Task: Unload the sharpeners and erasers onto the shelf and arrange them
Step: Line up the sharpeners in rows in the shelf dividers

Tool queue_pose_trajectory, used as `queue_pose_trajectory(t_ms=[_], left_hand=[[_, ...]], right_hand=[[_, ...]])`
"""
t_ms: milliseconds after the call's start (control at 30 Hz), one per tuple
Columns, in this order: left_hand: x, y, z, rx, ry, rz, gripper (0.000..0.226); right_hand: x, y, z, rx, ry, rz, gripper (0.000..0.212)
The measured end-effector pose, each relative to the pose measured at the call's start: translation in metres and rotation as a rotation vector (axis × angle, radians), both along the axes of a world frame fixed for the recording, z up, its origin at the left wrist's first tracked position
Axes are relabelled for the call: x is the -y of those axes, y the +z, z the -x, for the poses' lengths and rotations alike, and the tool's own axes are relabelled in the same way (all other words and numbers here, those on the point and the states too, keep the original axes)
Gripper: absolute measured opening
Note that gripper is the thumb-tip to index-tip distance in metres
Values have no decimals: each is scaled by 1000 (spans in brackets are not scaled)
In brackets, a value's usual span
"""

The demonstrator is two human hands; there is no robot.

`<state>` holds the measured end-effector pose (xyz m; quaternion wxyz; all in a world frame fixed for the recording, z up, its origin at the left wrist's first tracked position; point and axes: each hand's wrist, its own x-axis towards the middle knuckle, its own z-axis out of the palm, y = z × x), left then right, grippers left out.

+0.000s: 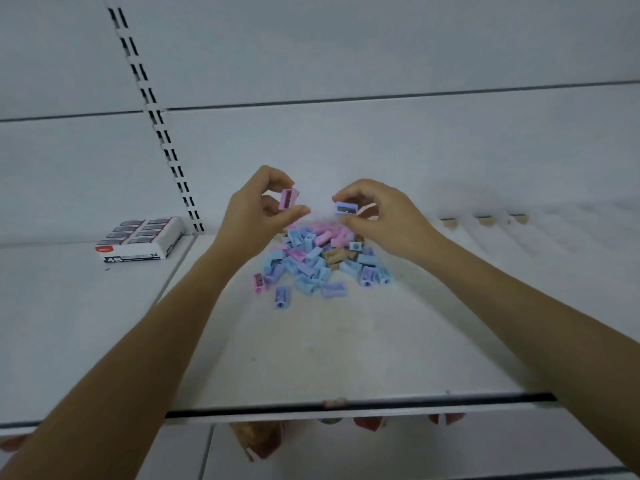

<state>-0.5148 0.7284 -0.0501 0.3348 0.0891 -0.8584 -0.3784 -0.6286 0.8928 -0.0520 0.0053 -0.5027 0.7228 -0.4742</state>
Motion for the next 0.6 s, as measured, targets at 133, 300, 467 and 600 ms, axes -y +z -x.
queue_pose_trajectory(t_ms=[133, 300, 467, 600], left_hand=[[-37, 16, 39, 23, -107, 11, 17], [-105, 25, 99, 0, -115, 4, 14], [-173, 19, 154, -6, -105, -20, 25], [-216, 4, 187, 75, -146, -28, 19]], right_hand=[[-50, 8, 37, -23, -62, 4, 18], [-124, 16, 93, -20, -97, -123, 16], [-196, 18, 137, 248, -141, -12, 19], [-235, 12, 173, 325, -204, -4, 24]])
